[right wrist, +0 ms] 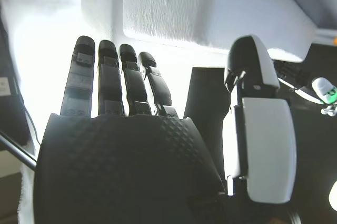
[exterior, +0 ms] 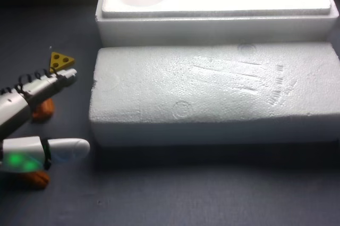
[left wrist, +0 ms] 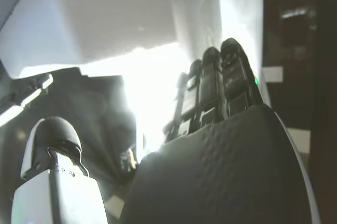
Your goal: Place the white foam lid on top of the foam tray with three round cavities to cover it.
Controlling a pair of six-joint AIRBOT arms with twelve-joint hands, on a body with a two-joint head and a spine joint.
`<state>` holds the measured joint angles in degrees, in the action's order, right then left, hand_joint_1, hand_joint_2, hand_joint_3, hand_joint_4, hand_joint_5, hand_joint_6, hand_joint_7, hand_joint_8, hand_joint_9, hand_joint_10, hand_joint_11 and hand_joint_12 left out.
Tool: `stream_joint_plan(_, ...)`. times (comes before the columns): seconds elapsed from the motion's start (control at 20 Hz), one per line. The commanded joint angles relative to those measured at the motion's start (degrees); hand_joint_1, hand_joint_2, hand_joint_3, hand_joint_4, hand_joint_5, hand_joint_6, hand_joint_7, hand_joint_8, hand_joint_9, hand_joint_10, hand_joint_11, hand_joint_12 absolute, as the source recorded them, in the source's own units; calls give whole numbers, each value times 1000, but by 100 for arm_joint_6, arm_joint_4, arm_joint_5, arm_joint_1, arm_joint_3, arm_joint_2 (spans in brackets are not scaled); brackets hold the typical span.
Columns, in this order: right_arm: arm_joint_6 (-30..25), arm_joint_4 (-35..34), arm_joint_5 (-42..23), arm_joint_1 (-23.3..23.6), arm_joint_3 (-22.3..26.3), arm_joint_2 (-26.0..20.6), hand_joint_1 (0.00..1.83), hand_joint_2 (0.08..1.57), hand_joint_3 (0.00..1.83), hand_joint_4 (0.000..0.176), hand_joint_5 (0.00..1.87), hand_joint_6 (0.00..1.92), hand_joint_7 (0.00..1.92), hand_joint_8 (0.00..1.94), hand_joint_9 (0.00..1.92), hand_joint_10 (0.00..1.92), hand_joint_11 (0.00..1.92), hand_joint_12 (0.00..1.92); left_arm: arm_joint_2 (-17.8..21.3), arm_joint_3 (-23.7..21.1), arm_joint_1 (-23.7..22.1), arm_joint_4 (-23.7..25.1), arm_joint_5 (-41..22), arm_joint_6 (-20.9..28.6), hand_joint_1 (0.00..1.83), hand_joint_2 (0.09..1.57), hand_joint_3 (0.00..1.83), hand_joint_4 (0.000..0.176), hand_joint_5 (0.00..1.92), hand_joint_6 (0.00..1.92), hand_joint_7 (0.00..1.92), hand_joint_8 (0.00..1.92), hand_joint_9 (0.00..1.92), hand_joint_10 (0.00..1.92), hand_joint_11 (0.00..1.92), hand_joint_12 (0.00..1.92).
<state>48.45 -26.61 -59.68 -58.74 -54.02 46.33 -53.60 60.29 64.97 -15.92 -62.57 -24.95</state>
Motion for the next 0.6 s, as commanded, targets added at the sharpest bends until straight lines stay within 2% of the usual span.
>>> stream_joint_plan(0.0, -1, -51, -638, 44, -62, -13, 602, 1143, 0, 0, 0, 0, 0, 0, 0, 0, 9, 4, -23, 74, -61, -74, -641, 47, 397, 940, 0, 0, 20, 6, 0, 0, 0, 0, 0, 0)
stream_joint_plan(0.2, -1, -143, -604, 95, -141, 101, 558, 1126, 0, 0, 0, 0, 0, 0, 0, 0, 5, 2, -119, 141, -133, -76, -538, -4, 441, 944, 0, 0, 29, 7, 0, 0, 0, 0, 0, 0)
stream_joint_plan(0.35, -1, -166, -510, 185, -220, 213, 541, 1132, 0, 0, 0, 0, 0, 0, 0, 0, 3, 5, -157, 149, -251, -82, -383, -224, 461, 970, 1, 0, 37, 9, 0, 0, 0, 0, 0, 0)
stream_joint_plan(0.55, -1, -191, -414, 297, -319, 352, 601, 1131, 0, 0, 0, 0, 0, 0, 0, 0, 0, 0, -184, 181, -372, -61, -244, -342, 480, 981, 4, 0, 53, 11, 0, 0, 0, 0, 0, 0)
